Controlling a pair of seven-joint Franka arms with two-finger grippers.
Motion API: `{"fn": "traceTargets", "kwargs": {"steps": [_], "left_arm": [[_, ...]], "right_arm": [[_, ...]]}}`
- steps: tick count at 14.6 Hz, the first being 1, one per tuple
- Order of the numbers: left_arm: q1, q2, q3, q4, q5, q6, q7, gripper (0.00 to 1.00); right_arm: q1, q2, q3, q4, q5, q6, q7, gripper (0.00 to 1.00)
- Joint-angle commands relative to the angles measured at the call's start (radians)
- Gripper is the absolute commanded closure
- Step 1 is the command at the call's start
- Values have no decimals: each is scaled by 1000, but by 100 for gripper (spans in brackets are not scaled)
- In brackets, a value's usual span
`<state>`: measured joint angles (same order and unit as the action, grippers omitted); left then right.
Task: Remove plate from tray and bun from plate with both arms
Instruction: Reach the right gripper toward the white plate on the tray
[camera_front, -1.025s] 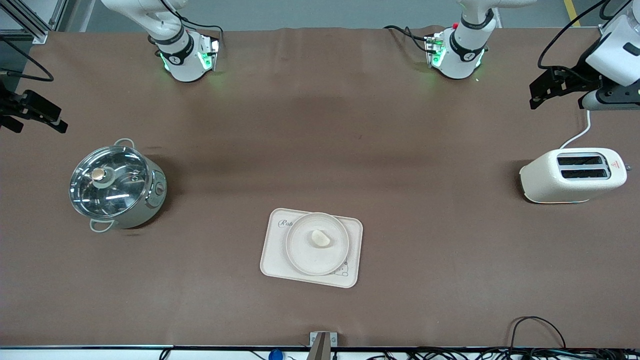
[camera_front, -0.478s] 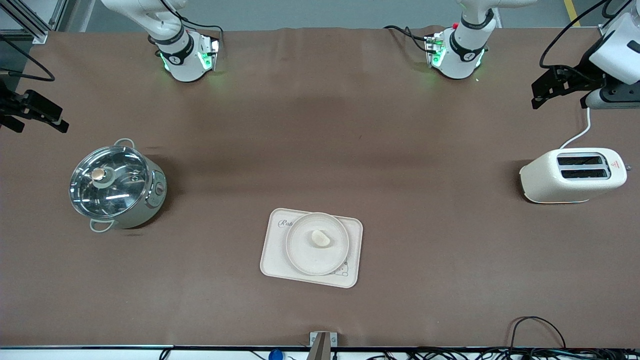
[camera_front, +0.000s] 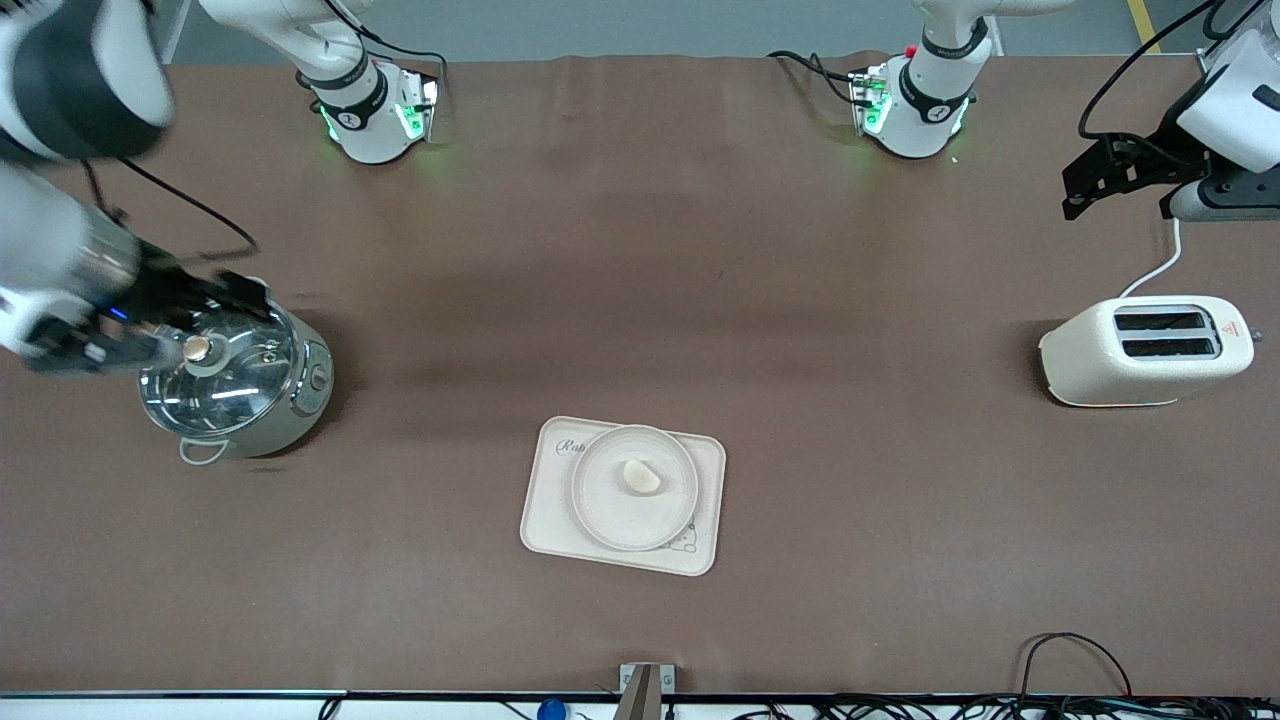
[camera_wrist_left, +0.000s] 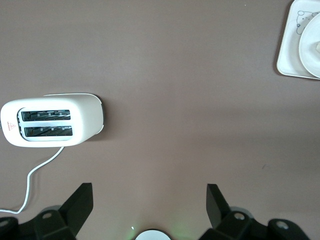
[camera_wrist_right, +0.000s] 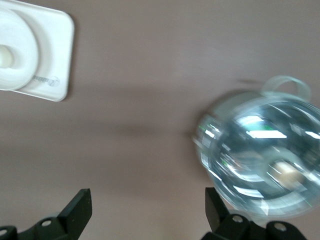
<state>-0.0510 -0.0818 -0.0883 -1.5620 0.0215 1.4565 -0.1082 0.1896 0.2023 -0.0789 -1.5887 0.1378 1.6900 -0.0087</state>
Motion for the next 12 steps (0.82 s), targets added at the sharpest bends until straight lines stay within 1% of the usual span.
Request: {"fn": "traceTargets", "kwargs": {"steps": [1,2,3,5,7,9,12], "left_arm": [[5,10,-2,25,3,-7,4,0],[5,10,-2,25,3,-7,2,0],[5,10,-2,25,3,-7,4,0],[5,10,-2,25,3,-7,4,0],[5,10,-2,25,3,-7,4,0],[5,10,-2,23,3,-7,5,0],[5,8,-2,25,3,-7,13,0]], "right_arm": [[45,138,-5,26,180,113,47,0],[53,184,-5,32,263,166,108,0],[65,230,-5,33,342,247,155,0],[146,314,-5,36,455,399,194,0],[209,408,-5,67,483,541,243,0],[260,474,-4,90,485,669,274,0],[296,549,-4,139,485,714,291,1]]}}
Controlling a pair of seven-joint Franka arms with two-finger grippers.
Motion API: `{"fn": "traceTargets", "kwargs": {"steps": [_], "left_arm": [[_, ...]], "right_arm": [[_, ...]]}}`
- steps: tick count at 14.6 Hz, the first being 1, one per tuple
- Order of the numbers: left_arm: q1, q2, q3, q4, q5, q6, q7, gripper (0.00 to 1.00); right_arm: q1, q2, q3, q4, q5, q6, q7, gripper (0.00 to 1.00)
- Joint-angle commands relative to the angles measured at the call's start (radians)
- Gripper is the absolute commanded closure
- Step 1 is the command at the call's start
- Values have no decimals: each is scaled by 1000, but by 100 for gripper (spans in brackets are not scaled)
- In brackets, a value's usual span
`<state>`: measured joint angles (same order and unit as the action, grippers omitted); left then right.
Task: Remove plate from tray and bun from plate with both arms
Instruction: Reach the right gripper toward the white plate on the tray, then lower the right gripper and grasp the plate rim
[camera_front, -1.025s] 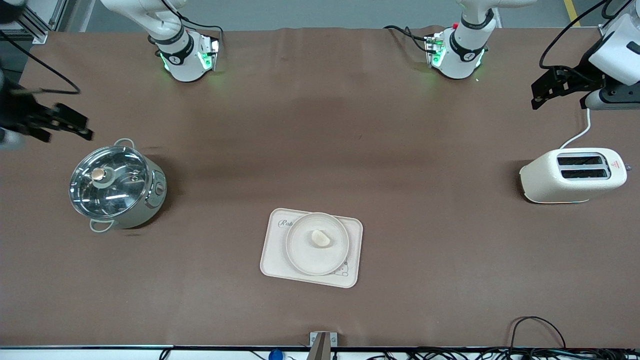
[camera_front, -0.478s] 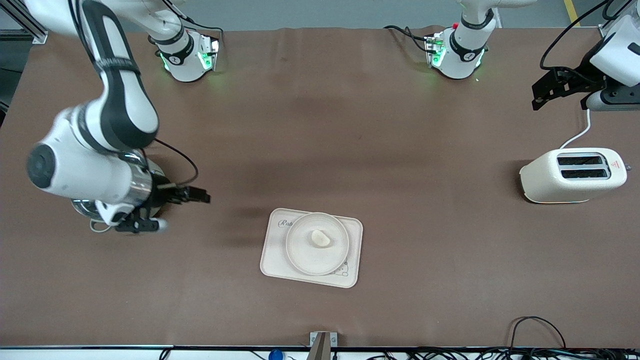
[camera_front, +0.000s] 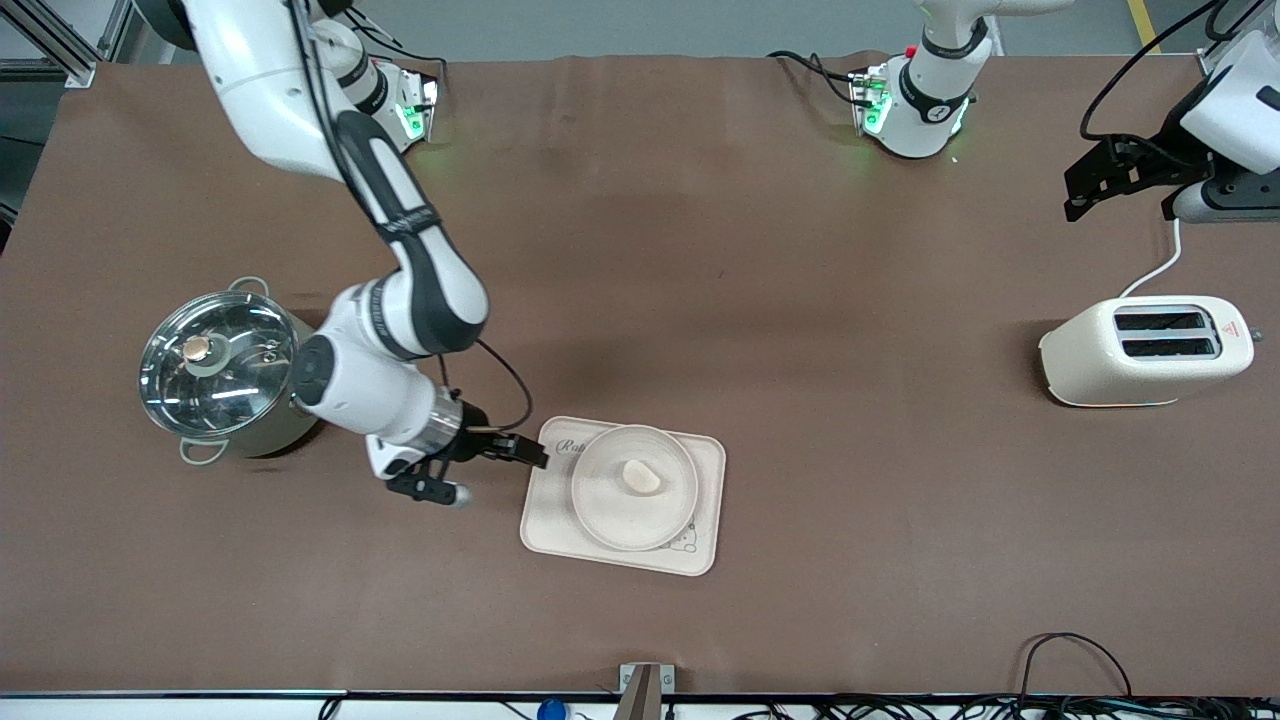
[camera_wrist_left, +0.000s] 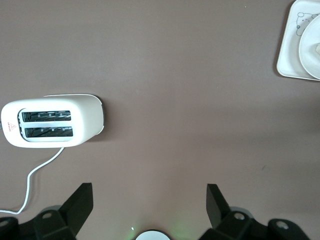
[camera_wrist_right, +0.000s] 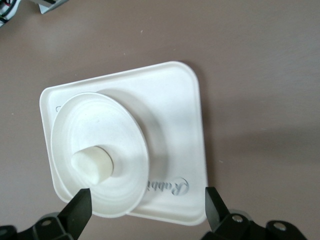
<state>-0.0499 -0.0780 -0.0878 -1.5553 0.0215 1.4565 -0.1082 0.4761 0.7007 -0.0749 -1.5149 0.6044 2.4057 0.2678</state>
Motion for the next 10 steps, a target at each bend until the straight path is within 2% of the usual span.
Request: {"fn": "traceTargets", "kwargs": {"steps": [1,4,6,9,10], "left_arm": [[4,4,-3,18,3,-7,13,0],[4,6,-1,18,3,-7,8,0],[5,6,-3,17,3,-7,10,0],[5,6,-3,17,2,-7,15,0],[5,6,-3,17,3,-7,15,0]], "right_arm": [[27,74,-8,65,17,27,13,3],[78,146,-8,70,18,145,27,9],[107,180,-8,97,17,156,68,17],[125,195,-8,107,15,161,79,51],[124,197,-9,107,14,170,65,69]]}}
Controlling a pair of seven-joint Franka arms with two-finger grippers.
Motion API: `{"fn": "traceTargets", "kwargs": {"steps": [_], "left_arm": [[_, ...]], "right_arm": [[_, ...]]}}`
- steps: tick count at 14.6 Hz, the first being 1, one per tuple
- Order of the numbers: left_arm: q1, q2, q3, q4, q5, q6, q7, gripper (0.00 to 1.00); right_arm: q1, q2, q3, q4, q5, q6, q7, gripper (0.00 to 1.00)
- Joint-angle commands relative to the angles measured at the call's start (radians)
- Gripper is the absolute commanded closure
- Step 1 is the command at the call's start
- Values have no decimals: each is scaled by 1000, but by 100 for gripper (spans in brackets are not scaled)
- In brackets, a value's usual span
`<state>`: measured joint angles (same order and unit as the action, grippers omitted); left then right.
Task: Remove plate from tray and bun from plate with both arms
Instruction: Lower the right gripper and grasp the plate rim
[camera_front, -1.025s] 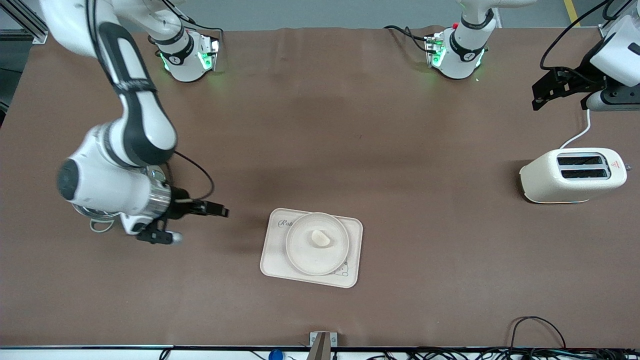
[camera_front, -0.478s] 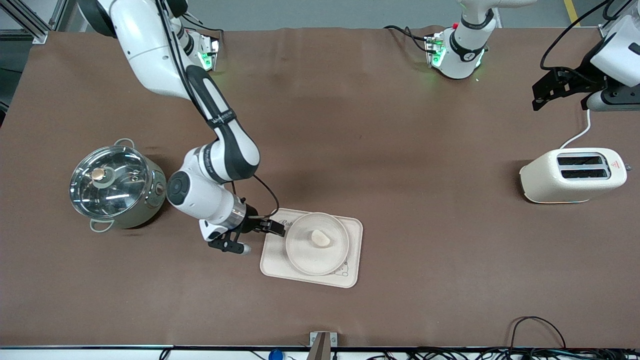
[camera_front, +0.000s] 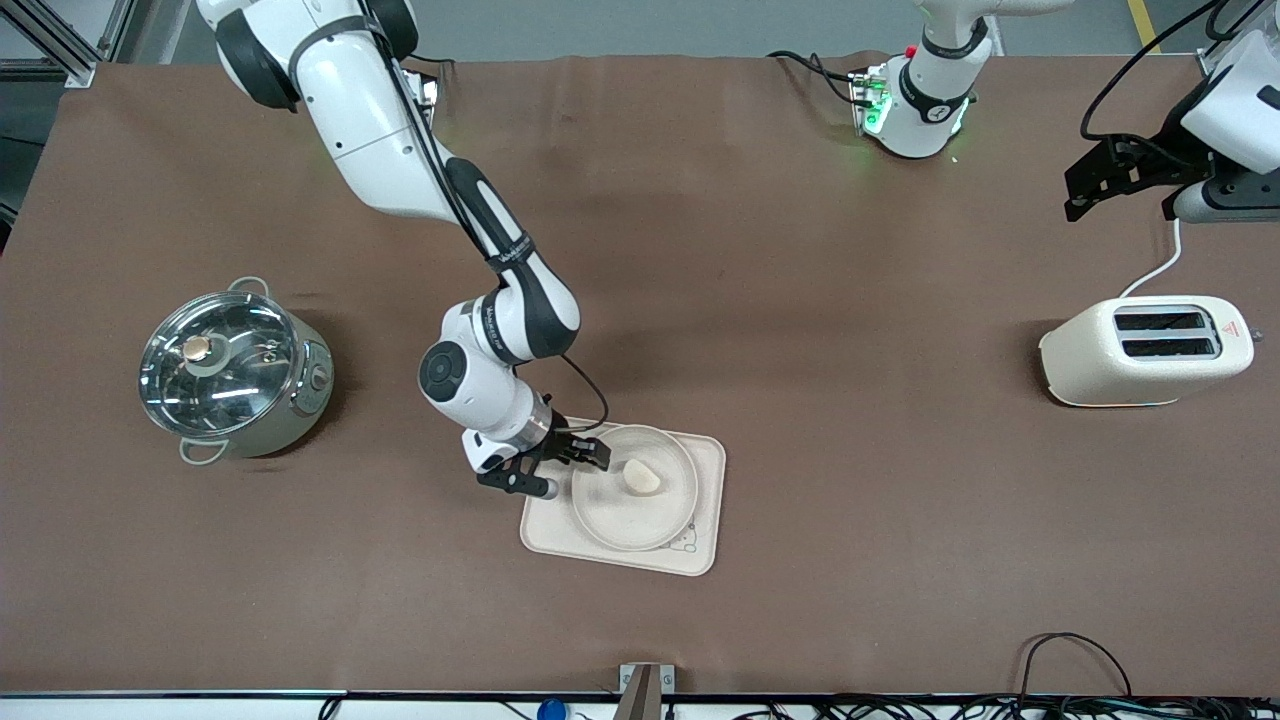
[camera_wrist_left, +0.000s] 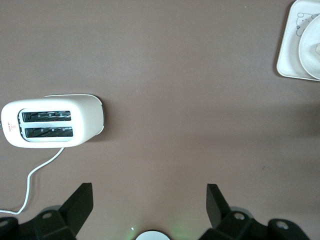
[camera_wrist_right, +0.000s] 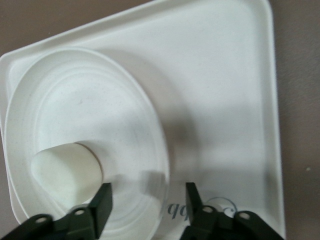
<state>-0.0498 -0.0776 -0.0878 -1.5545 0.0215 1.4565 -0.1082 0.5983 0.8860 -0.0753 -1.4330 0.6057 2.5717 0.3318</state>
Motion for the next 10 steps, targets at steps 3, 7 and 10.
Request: {"fn": "traceTargets", "kwargs": {"steps": [3,7,10], "left_arm": [[7,7,-3,16,3,-7,18,0],[7,7,-3,14,2,-8,16,0],[5,19,-3,16,3,-8,5,0]], "right_arm": [[-2,11,-9,25,13,7,-4,95],[-6,-4,-9,20,13,5,-2,98],[3,-83,-8,-47,14,-5,7,99]]}}
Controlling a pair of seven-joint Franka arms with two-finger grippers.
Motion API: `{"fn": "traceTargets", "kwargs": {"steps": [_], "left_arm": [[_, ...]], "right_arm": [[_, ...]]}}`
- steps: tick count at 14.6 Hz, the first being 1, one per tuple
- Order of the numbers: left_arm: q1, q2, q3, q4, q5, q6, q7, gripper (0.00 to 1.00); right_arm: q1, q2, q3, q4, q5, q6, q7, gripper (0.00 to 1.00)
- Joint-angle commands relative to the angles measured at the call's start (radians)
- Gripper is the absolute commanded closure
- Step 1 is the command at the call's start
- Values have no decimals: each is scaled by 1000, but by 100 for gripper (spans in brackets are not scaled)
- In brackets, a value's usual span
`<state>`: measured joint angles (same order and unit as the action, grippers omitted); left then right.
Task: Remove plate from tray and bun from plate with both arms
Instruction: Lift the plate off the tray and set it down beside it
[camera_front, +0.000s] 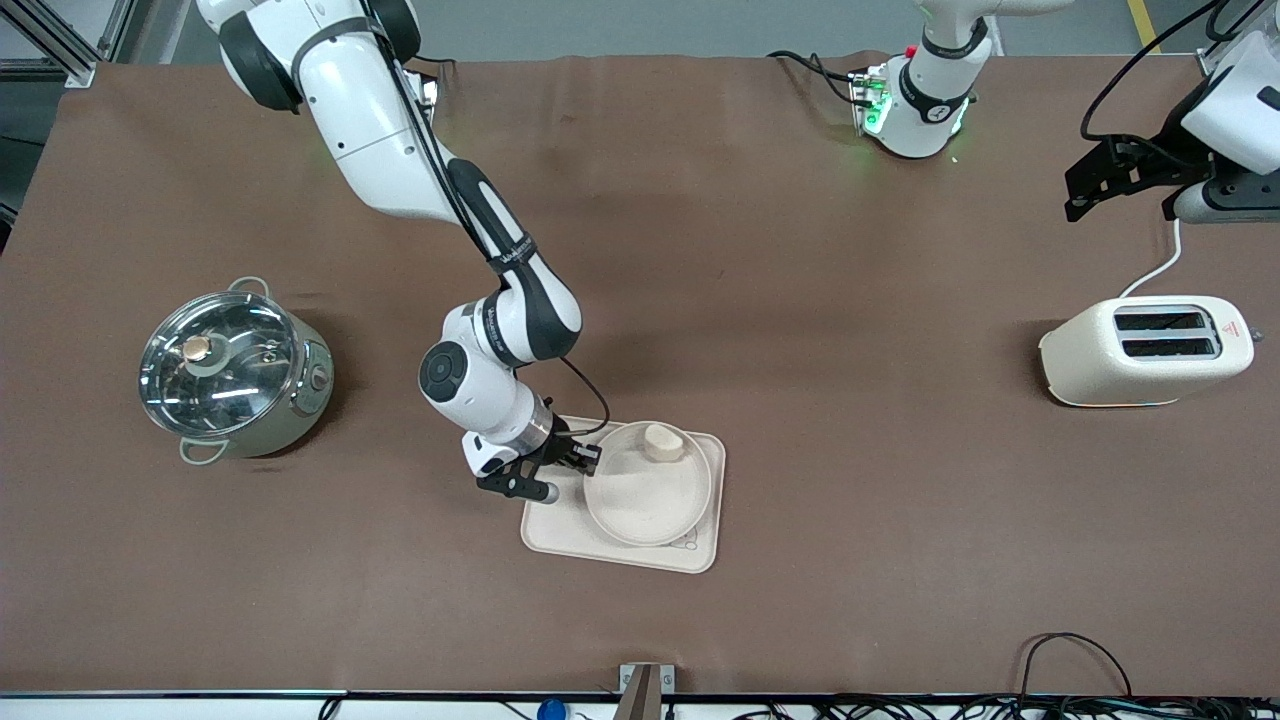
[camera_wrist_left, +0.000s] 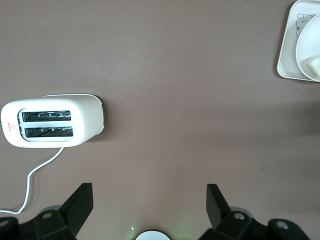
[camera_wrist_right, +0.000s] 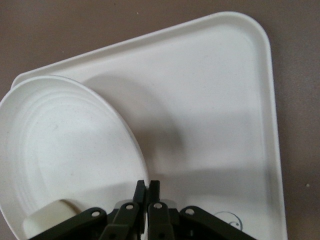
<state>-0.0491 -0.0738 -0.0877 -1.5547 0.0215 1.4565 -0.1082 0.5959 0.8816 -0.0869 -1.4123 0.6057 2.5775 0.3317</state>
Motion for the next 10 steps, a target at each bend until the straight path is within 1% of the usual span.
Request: {"fn": "traceTargets", "kwargs": {"steps": [1,3,6,8,10], "left_arm": [[5,17,-3,16,2,-8,4,0],[3,17,-3,16,2,-7,1,0],[0,17,-3,16,-5,-11,-1,0],[8,17,-3,12,-12,-13,4,0],[5,17,-3,4,-12,-16,2,0]], "right_arm": [[24,-113,4,-108,14,-10,9,99],[57,-200,4,-209,14,-8,13,99],[166,-323,3,-385,16,6,19,99],[238,-375,3,-491,16,33,32,98],[307,-397,3,-604,16,123,46,98]]}}
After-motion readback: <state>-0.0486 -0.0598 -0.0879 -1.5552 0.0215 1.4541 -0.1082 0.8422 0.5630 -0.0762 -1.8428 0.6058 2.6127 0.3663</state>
